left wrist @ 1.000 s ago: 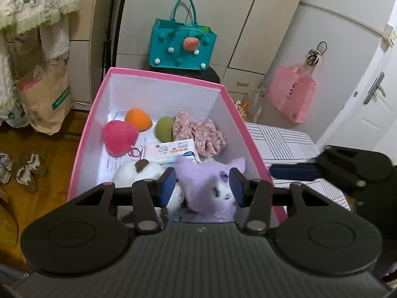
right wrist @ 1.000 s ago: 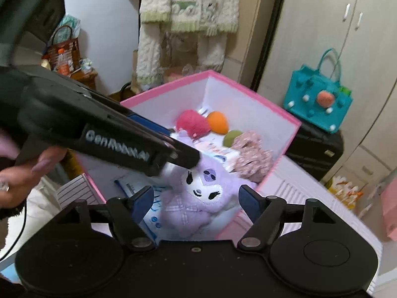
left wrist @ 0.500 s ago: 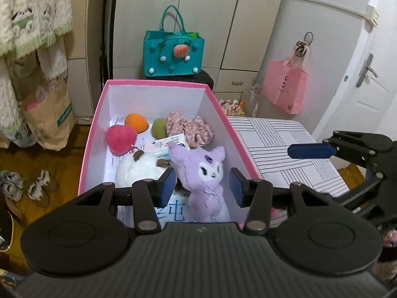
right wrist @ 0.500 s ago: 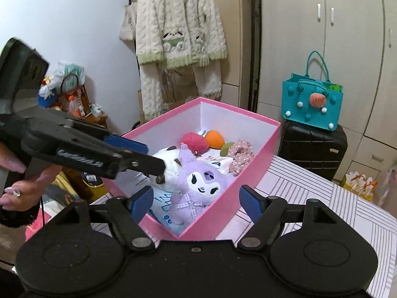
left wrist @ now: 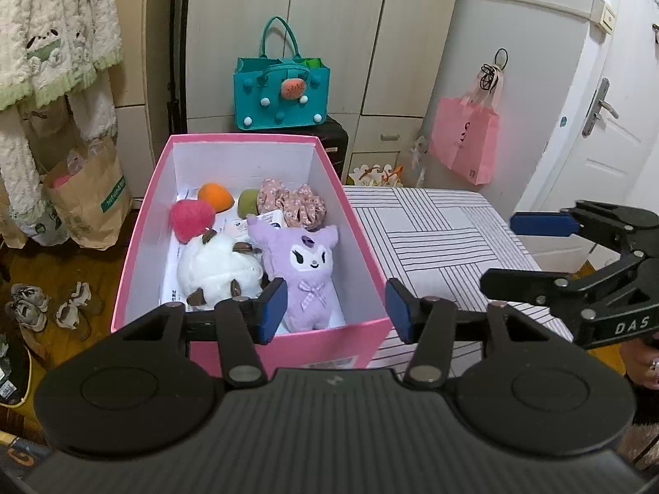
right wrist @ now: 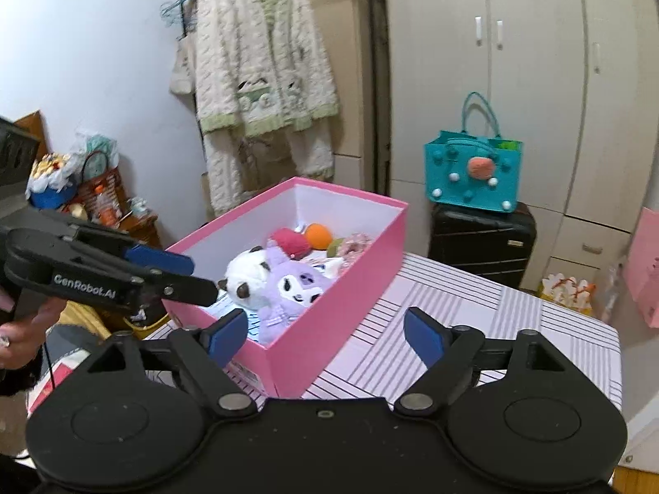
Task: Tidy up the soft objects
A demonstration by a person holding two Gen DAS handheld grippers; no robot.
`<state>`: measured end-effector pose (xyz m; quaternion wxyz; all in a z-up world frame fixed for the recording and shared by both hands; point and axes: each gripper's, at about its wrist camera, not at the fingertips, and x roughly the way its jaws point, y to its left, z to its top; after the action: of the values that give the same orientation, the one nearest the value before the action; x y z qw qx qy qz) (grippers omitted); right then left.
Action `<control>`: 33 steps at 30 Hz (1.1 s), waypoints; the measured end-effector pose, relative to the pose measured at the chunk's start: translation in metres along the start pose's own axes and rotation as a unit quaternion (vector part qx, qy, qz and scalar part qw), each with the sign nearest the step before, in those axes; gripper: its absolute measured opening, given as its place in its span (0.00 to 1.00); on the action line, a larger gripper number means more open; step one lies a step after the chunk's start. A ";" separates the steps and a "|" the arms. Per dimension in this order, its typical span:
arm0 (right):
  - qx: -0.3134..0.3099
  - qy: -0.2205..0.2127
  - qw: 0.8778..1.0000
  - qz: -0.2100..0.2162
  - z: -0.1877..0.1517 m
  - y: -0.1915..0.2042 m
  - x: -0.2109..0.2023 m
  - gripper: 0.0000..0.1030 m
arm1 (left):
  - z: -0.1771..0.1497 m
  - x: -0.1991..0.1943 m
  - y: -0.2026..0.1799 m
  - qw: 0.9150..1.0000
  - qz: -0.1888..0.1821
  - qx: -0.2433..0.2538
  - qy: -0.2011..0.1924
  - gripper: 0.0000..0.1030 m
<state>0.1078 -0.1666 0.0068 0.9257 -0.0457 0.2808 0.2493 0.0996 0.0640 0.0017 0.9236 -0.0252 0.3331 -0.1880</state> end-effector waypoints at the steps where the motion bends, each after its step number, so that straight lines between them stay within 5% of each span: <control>1: 0.005 -0.002 1.000 -0.004 -0.001 -0.002 -0.003 0.91 | -0.001 -0.002 -0.003 1.000 0.001 -0.006 -0.002 0.62; 4: 0.011 0.000 1.000 -0.027 -0.003 -0.005 -0.012 1.00 | -0.002 -0.009 -0.011 1.000 0.005 -0.004 -0.008 0.68; 11: 0.017 0.061 0.992 -0.113 -0.005 0.000 -0.020 1.00 | -0.003 -0.022 -0.030 0.999 0.034 0.007 -0.028 1.00; 18: 0.078 0.057 0.990 -0.103 -0.013 -0.009 -0.045 1.00 | 0.003 -0.021 -0.043 0.993 0.115 -0.021 0.017 1.00; 21: 0.118 0.050 0.986 -0.104 -0.015 -0.016 -0.054 1.00 | 0.003 -0.021 -0.045 0.993 0.113 -0.024 0.040 1.00; 33: 0.110 0.037 0.984 -0.137 -0.026 0.000 -0.071 1.00 | -0.008 -0.029 -0.057 0.987 0.157 0.010 0.017 1.00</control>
<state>0.0441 -0.2038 0.0237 0.9395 0.0098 0.3313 0.0859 0.0554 0.0219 0.0230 0.9361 0.0403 0.3467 -0.0444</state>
